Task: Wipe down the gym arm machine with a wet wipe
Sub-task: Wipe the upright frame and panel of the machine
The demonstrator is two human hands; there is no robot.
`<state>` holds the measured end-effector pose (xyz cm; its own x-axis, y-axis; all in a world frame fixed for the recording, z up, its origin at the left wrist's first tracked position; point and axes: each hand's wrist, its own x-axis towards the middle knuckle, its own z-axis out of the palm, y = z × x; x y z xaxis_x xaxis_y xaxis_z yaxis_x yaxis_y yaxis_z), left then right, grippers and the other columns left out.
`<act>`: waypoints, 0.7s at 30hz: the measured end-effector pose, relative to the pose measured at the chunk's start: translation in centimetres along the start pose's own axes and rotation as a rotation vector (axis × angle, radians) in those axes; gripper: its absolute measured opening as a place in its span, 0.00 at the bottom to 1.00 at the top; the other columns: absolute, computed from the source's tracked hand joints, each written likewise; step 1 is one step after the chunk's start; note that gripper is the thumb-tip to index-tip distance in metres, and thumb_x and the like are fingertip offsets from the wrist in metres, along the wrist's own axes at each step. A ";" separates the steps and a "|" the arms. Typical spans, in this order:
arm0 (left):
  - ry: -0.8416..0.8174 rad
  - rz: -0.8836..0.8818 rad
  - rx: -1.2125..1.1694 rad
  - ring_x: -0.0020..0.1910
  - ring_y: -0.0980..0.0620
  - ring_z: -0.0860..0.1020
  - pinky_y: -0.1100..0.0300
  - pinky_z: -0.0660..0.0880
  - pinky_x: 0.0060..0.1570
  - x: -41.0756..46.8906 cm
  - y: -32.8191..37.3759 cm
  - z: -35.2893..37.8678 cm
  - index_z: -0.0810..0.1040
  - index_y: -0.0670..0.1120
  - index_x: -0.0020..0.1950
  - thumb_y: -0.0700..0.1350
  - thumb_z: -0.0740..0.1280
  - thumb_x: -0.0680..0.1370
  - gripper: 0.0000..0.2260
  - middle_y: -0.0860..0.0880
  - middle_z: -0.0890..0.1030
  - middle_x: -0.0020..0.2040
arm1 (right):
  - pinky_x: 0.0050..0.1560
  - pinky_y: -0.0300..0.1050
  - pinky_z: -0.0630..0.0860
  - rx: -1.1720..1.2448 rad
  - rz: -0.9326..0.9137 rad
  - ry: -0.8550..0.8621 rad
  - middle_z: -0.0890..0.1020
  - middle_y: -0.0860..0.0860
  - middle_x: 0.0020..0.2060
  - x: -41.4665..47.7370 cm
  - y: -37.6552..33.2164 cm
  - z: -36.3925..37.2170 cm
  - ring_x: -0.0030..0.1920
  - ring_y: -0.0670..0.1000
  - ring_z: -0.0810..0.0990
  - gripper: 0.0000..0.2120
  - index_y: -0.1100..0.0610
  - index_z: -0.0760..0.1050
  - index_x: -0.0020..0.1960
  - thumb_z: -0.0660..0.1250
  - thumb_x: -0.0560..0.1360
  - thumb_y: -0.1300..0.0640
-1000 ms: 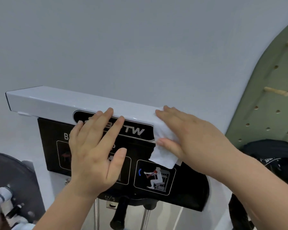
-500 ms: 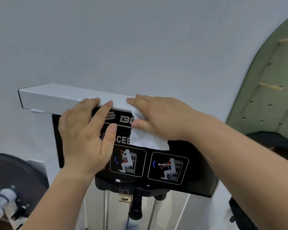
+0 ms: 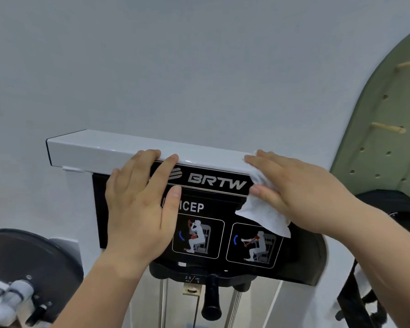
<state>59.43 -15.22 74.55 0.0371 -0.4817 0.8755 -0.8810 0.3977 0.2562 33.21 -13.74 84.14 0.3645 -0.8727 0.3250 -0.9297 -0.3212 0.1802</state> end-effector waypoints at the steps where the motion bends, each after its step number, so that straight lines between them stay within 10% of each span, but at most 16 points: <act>1: -0.001 -0.004 0.000 0.71 0.42 0.68 0.32 0.64 0.66 0.0 0.0 0.0 0.73 0.50 0.72 0.54 0.55 0.81 0.22 0.48 0.72 0.70 | 0.75 0.46 0.61 -0.008 -0.042 -0.009 0.55 0.43 0.83 0.9 -0.8 -0.3 0.81 0.46 0.57 0.33 0.38 0.49 0.82 0.45 0.78 0.31; 21: 0.033 -0.117 -0.071 0.78 0.41 0.61 0.37 0.57 0.75 -3.3 -3.7 -0.1 0.69 0.47 0.77 0.55 0.54 0.82 0.25 0.44 0.64 0.79 | 0.75 0.48 0.62 -0.061 -0.149 -0.039 0.56 0.48 0.83 4.3 -4.8 -1.0 0.81 0.50 0.60 0.34 0.41 0.47 0.83 0.49 0.81 0.32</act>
<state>62.59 -14.99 70.72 0.1536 -0.5027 0.8507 -0.8342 0.3955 0.3843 39.31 -15.54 85.59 0.4946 -0.8311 0.2540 -0.8602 -0.4265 0.2796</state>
